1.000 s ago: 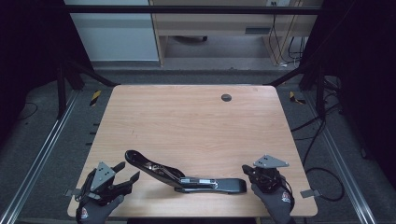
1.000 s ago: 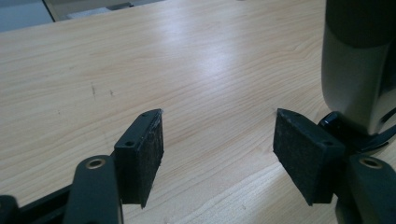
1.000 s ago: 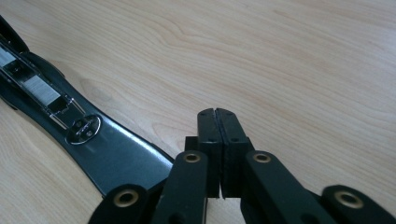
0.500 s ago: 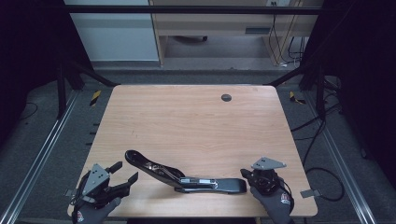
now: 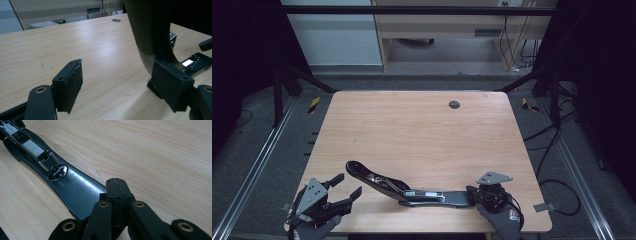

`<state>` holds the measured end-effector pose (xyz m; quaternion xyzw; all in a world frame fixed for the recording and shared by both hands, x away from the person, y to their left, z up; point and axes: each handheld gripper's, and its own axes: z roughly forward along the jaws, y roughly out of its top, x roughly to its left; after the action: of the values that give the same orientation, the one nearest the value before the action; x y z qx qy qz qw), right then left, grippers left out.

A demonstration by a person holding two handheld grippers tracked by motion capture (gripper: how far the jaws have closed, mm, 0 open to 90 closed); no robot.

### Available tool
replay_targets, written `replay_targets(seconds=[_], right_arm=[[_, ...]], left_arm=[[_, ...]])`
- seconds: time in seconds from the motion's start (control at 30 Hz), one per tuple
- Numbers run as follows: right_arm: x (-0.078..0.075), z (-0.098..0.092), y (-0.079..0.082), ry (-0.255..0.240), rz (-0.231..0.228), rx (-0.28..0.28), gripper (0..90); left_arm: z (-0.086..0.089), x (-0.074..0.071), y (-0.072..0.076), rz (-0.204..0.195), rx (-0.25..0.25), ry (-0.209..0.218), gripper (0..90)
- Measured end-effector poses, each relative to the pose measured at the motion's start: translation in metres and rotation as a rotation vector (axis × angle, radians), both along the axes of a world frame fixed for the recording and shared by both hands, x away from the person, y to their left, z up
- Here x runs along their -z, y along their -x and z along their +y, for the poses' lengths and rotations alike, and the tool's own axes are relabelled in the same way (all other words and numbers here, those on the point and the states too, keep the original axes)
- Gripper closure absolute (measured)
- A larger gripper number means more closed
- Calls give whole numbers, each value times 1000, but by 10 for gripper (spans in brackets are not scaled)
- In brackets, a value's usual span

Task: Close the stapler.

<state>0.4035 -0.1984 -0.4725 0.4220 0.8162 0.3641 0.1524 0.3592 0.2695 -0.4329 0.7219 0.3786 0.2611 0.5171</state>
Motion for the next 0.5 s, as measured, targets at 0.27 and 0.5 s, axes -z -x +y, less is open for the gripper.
replay_targets(seconds=[0.27,0.5], right_arm=[[1,0,0,-2,9,0,900],[0,1,1,-12,5,-6,900]], left_arm=[[-8,-5,4,-2,23,-10,249],[-15,-10,6,-2,39,-5,249]])
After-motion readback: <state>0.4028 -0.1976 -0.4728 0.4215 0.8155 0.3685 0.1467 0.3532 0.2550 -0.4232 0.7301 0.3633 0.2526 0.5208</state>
